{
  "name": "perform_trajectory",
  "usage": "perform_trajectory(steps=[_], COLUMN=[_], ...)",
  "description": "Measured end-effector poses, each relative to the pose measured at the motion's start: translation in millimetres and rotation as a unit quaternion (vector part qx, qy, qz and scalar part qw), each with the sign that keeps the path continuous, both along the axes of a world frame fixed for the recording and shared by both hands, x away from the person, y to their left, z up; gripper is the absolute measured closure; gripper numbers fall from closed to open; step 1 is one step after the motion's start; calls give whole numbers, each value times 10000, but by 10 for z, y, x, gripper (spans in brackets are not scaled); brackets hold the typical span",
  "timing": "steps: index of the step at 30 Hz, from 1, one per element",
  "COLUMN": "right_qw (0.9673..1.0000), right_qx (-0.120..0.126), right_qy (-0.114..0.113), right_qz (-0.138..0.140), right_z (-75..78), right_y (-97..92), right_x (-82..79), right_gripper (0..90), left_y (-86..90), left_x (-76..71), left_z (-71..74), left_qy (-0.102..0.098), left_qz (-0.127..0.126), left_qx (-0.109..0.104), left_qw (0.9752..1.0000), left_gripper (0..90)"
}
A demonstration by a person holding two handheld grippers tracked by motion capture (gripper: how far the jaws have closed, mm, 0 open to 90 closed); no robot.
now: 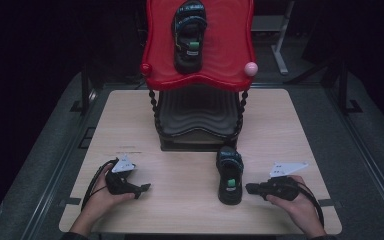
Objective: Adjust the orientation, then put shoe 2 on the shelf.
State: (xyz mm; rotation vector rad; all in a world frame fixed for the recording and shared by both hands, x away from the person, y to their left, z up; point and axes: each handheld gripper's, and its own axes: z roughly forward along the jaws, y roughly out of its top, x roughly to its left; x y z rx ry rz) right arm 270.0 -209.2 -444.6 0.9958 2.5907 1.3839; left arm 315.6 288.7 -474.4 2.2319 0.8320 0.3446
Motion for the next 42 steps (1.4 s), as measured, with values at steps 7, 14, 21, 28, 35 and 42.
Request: perform_trajectory(steps=[7,14,21,28,35,42], right_qw=[9965,9934,9920,9939,9960,9957], right_qx=[616,907,1052,965,805,829], right_qy=[-199,-338,-376,-276,-146,-159], right_qz=[-526,-617,-587,-462,-350,-386], right_z=[104,176,180,96,9,-5], right_y=[-145,-92,156,326,380,378], right_x=[90,212,427,547,580,594], right_gripper=[743,663,550,534,539,632], left_y=[0,0,-1,0,1,1], left_x=[1,2,4,6,6,6], left_z=[0,0,-1,-1,-1,-1], left_qy=[0,-2,-5,-4,-5,-4], left_qz=[-3,-5,-7,-16,-22,-23], left_qx=[1,4,-2,-1,0,1], left_qw=[10000,10000,10000,10000,10000,10000], left_gripper=[30,30,30,30,30,30])
